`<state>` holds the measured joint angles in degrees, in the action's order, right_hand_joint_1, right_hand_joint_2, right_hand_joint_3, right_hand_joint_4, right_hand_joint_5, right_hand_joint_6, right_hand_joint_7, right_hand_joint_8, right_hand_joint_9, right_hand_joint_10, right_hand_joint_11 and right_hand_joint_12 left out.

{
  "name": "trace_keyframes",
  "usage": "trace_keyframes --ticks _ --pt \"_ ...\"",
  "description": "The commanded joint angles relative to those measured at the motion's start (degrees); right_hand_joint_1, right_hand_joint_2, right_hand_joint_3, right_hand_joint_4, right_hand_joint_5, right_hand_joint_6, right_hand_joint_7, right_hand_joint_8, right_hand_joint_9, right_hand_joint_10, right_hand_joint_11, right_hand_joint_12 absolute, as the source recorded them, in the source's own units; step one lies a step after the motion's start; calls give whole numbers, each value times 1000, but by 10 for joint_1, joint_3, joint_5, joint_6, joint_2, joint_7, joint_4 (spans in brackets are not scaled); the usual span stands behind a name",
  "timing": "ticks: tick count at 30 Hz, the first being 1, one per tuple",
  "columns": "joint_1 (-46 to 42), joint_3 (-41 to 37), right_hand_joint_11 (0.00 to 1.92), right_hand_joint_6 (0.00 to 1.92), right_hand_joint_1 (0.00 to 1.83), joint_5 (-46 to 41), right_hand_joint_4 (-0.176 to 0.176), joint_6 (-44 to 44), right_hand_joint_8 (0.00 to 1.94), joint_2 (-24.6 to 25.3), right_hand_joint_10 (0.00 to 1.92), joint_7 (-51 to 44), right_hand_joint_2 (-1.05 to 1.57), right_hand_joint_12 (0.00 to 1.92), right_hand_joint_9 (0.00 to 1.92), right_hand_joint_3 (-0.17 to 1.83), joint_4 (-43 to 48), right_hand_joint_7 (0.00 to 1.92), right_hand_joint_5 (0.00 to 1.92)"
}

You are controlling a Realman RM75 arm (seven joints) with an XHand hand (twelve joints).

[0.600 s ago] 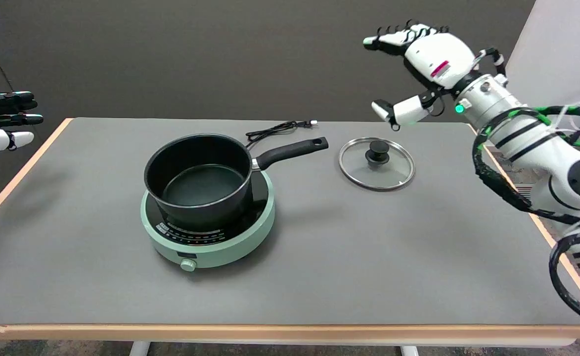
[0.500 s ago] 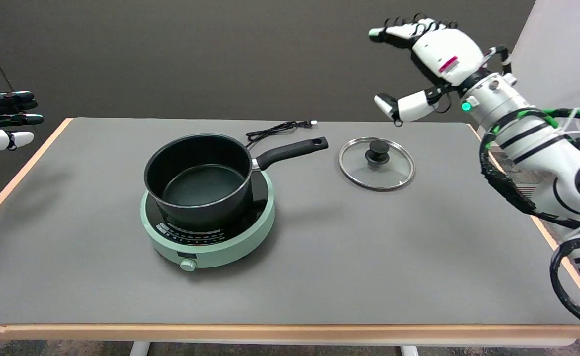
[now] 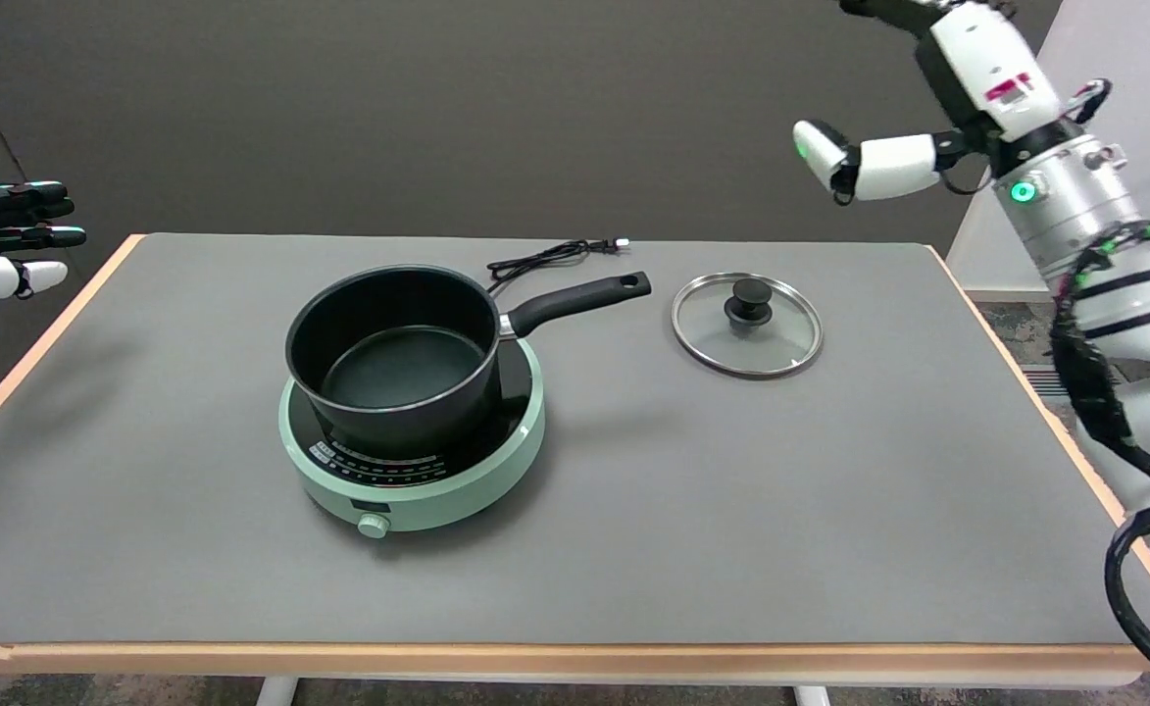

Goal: Pick up the pot.

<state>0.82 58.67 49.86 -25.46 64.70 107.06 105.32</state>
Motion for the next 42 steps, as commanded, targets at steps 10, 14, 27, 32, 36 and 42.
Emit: trace_keyframes --ticks 10,14,27,32,36,42 --pt "-37 -71 147 165 766 -238 -19 -61 175 59 331 -75 456 601 201 981 13 237 269" --pt "-37 -71 114 158 795 -238 -23 -62 164 60 239 -75 442 515 191 956 13 218 272" --pt "-36 -63 71 140 773 -255 -39 -61 145 60 250 -75 431 518 150 940 10 186 244" --pt "-36 -63 59 146 769 -256 -97 -62 149 60 209 -75 419 435 82 921 9 106 135" --pt "-36 -61 97 134 758 -256 -108 -62 139 60 199 -74 432 460 103 911 6 83 111" --pt "-36 -61 104 141 698 -256 -77 -69 138 58 325 -75 458 549 157 948 6 95 122"
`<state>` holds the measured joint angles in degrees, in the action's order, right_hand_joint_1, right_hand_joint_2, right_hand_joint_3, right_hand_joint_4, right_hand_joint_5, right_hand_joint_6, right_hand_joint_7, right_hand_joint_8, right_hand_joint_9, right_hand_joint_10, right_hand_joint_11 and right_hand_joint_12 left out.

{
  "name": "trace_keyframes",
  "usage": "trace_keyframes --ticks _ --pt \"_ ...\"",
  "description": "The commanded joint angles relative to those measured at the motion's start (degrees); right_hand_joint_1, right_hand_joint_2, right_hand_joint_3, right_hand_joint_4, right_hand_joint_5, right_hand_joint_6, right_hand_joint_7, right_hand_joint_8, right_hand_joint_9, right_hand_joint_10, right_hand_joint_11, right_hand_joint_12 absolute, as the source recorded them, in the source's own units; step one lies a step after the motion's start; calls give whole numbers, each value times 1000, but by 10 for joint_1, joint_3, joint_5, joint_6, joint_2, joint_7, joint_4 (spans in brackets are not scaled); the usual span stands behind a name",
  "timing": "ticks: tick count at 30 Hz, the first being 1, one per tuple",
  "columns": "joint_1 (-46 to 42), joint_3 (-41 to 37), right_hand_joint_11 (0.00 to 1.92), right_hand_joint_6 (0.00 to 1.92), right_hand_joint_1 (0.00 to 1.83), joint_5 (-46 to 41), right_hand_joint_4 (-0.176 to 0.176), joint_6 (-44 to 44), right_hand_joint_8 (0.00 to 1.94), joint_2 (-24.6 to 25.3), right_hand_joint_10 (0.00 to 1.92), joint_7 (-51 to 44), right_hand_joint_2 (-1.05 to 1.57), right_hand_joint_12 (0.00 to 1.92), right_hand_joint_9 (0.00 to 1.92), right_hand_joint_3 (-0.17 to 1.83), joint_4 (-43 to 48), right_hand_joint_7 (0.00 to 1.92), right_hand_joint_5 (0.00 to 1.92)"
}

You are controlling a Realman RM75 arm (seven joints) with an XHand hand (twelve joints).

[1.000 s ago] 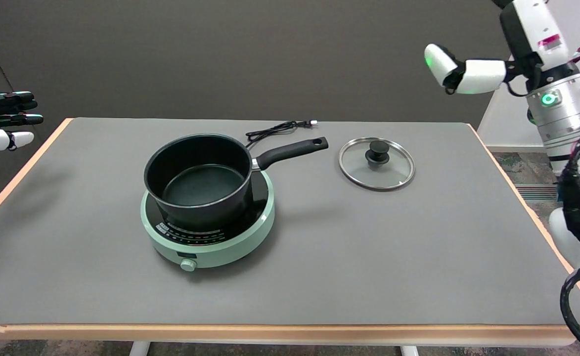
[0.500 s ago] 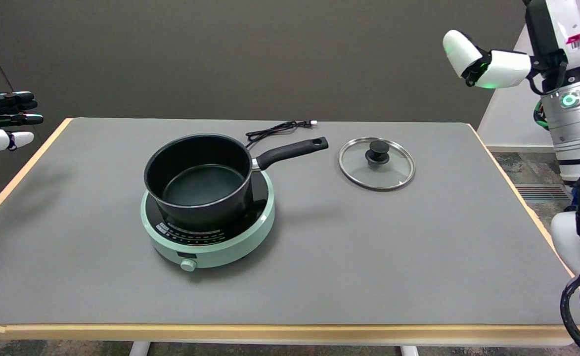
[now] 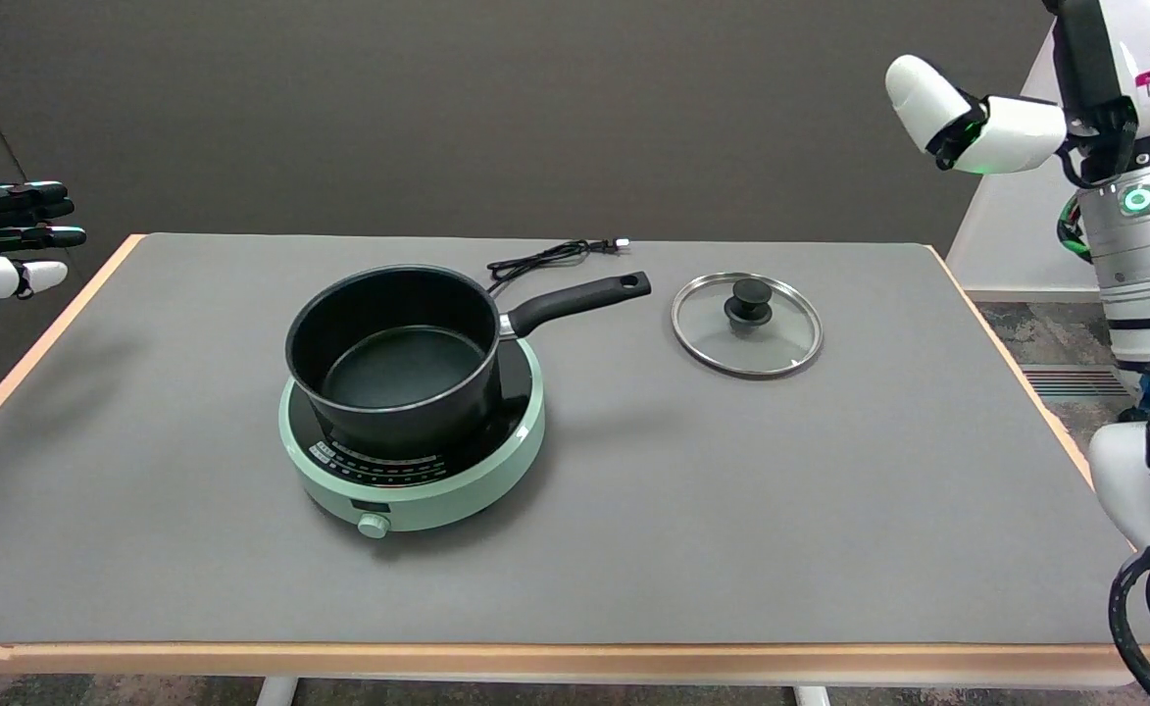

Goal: Pick up the pot.

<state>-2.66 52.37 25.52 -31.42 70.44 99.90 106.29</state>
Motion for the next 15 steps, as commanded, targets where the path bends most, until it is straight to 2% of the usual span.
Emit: trace_keyframes --ticks 1,3,15 --pt "-1 2 106 143 693 -11 -73 -13 137 0 323 -3 470 551 163 956 -3 107 133" --pt "-2 3 159 144 736 -8 -64 -18 149 0 230 -3 466 497 240 926 -1 136 158" --pt "-21 37 245 145 756 -8 -44 -28 154 0 290 -13 500 614 345 946 -5 308 280"
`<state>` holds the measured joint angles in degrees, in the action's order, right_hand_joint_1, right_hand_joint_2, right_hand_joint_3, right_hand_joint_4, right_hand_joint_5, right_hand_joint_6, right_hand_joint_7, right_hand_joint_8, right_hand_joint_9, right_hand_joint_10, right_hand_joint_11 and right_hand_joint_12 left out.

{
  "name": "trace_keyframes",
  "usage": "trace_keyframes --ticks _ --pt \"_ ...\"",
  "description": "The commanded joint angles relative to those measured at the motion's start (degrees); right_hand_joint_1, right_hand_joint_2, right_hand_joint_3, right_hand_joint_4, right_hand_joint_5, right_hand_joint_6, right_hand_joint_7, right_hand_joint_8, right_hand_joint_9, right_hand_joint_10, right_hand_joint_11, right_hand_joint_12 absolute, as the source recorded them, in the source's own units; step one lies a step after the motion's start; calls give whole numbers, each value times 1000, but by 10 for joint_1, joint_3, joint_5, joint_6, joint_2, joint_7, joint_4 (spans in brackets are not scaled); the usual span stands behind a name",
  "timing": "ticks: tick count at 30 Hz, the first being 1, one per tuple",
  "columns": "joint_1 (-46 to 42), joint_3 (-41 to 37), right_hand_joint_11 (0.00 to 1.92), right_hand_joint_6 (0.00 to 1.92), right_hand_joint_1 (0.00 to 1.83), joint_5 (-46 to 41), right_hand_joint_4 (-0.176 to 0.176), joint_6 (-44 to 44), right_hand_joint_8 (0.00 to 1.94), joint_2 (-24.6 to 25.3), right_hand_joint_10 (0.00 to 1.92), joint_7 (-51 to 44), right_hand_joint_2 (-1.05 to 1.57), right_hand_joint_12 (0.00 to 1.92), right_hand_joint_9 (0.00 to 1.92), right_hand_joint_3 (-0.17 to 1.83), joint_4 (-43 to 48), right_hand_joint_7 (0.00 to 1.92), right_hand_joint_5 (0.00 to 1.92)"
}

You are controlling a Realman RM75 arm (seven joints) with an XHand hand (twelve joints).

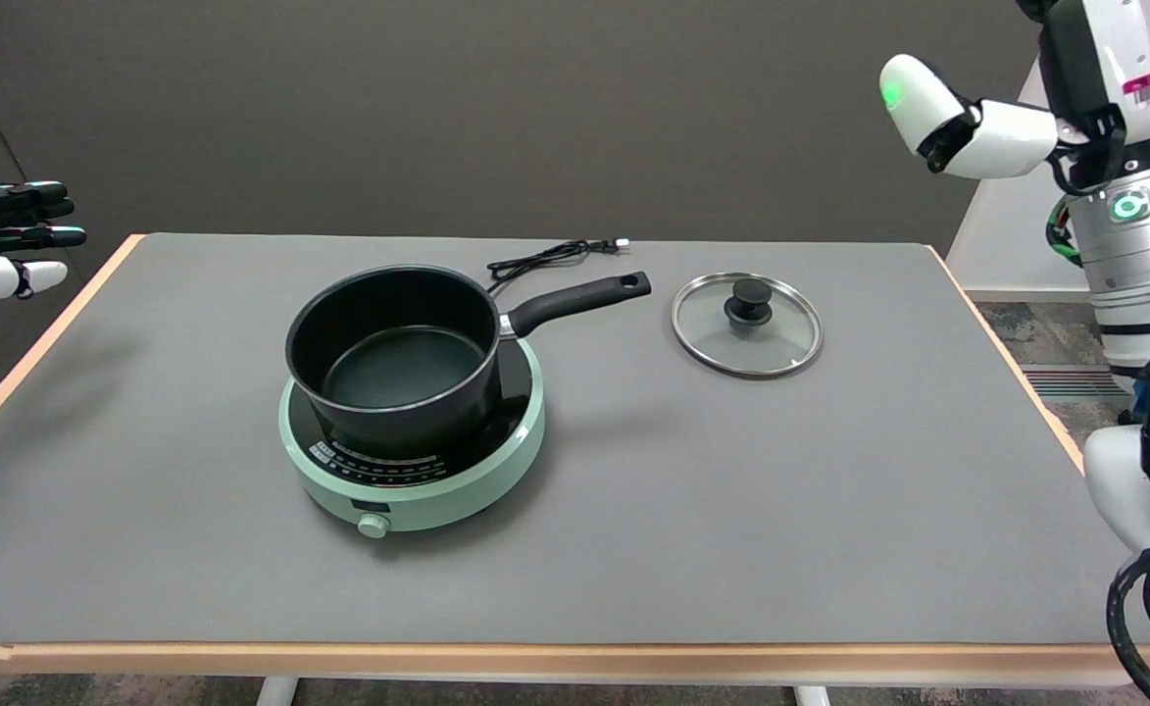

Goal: Pick up the pot.

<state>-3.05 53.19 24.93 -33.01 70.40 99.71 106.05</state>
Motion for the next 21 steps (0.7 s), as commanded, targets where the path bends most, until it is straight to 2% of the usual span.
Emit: trace_keyframes --ticks 1,7,21 --pt "-20 30 247 146 759 -2 -44 -12 155 1 292 -22 502 617 349 947 0 314 286" --pt "-24 37 257 161 779 -1 -40 -20 170 3 280 -106 513 608 375 944 5 353 316" --pt "-24 76 278 173 808 5 -34 -21 179 3 283 -234 519 647 396 959 6 393 362"
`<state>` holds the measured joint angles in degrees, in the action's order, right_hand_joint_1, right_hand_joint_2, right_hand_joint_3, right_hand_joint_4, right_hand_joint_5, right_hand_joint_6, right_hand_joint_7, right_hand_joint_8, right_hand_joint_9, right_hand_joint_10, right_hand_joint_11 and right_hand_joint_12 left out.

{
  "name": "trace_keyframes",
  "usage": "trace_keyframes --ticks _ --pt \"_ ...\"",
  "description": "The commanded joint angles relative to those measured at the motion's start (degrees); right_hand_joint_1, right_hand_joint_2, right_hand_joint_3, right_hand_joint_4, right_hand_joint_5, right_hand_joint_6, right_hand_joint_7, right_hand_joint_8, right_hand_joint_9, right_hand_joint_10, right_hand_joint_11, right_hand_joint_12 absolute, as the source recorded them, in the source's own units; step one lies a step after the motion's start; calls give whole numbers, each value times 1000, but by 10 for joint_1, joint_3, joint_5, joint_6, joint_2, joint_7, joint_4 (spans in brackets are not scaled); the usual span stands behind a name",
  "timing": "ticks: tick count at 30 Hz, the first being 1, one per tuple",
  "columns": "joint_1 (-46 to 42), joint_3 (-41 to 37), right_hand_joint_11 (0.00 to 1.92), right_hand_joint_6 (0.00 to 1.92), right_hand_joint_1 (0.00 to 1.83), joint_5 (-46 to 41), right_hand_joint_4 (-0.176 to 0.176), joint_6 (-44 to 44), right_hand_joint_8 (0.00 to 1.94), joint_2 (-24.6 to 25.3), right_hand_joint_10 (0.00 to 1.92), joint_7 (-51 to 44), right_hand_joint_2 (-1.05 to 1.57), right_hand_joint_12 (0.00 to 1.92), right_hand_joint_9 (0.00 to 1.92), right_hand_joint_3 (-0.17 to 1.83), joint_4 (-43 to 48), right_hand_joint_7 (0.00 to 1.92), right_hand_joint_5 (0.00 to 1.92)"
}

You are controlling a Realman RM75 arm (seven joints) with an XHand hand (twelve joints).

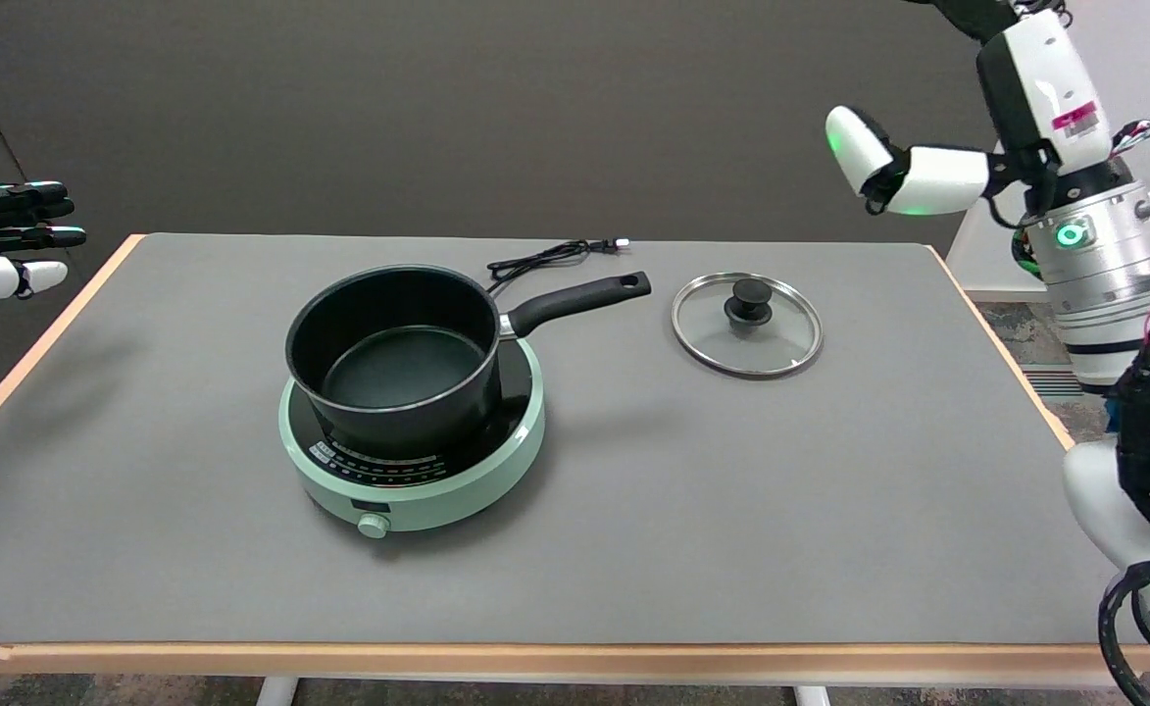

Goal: Pick up the pot.

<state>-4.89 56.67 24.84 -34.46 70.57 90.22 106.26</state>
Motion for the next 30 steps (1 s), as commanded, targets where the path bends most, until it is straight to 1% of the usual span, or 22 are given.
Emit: trace_keyframes --ticks 1,5,15,23,30 --pt "-6 44 279 174 810 6 -34 -6 180 2 284 -152 520 648 398 959 4 397 366" --pt "-6 54 275 165 824 14 -33 -3 172 2 317 -189 512 667 393 973 4 418 386" --pt "-5 81 296 182 851 13 -23 -1 175 5 325 -259 516 701 414 984 4 459 430" --pt "-5 97 311 191 857 13 -20 0 177 7 329 -290 523 726 429 984 4 483 451" --pt "-6 98 324 199 866 17 -16 0 177 13 330 -290 527 747 442 985 4 498 466"
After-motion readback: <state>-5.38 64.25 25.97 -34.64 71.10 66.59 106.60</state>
